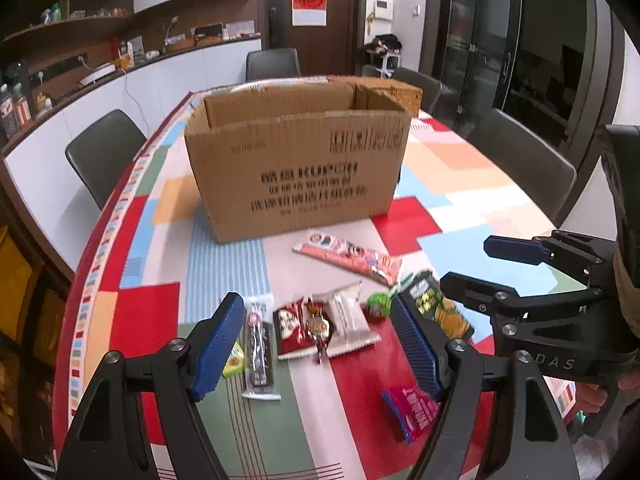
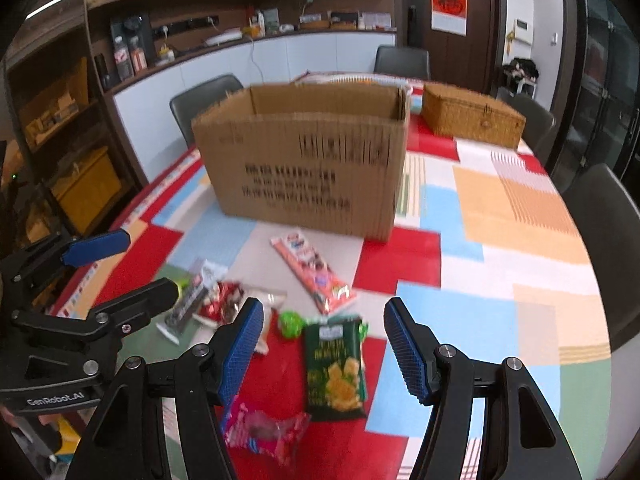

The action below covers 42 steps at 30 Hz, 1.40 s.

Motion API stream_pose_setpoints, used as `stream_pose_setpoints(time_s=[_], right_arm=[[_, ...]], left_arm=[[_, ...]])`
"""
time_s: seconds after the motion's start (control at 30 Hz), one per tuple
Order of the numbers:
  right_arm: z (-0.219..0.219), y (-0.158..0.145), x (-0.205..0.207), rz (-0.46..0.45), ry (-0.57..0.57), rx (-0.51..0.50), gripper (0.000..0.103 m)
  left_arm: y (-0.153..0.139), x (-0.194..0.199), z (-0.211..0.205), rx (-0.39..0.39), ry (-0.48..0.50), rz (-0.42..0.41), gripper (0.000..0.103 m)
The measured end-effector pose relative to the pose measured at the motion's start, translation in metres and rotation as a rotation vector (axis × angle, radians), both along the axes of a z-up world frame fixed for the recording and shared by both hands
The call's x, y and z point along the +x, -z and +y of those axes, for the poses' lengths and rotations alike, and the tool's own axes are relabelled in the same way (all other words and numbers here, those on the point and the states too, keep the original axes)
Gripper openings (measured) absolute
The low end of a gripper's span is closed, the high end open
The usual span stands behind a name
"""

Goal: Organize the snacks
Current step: 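Move both tools back toward the remaining snacks on the table, then grasp the white bread bag with the left gripper while the right gripper grasps the green cracker pack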

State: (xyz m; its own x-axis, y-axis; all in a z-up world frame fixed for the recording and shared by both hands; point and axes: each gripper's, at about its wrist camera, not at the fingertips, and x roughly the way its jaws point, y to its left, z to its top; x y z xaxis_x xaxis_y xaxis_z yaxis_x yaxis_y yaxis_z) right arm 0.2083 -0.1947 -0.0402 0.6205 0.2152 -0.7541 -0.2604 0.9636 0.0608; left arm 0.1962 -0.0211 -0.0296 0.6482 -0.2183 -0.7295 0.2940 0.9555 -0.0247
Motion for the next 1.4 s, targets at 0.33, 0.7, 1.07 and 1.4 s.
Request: stream_pose_setpoints(time_s=[0.33,0.7,1.07,1.4], right_arm=[[-0.003,0.047,0.003,0.140,0.017,-0.027,0.064],[0.001,0.067,0.010,0.184,0.027,-0.052,0.064],[0.000,0.076,0.019,0.205,0.040,-0.043,0.064],[0.001,0.086,0.024,0.228,0.048,-0.061,0.063]], left_arm=[[0.035,0.012,-0.002,-0.058,0.026,0.120,0.068],[0.063,0.038,-0.015,-0.092,0.038,0.213,0.050],[0.076,0.056,-0.026,-0.072,0.032,0.238,0.040],[0.077,0.056,-0.034,-0.037,0.055,0.227,0.039]])
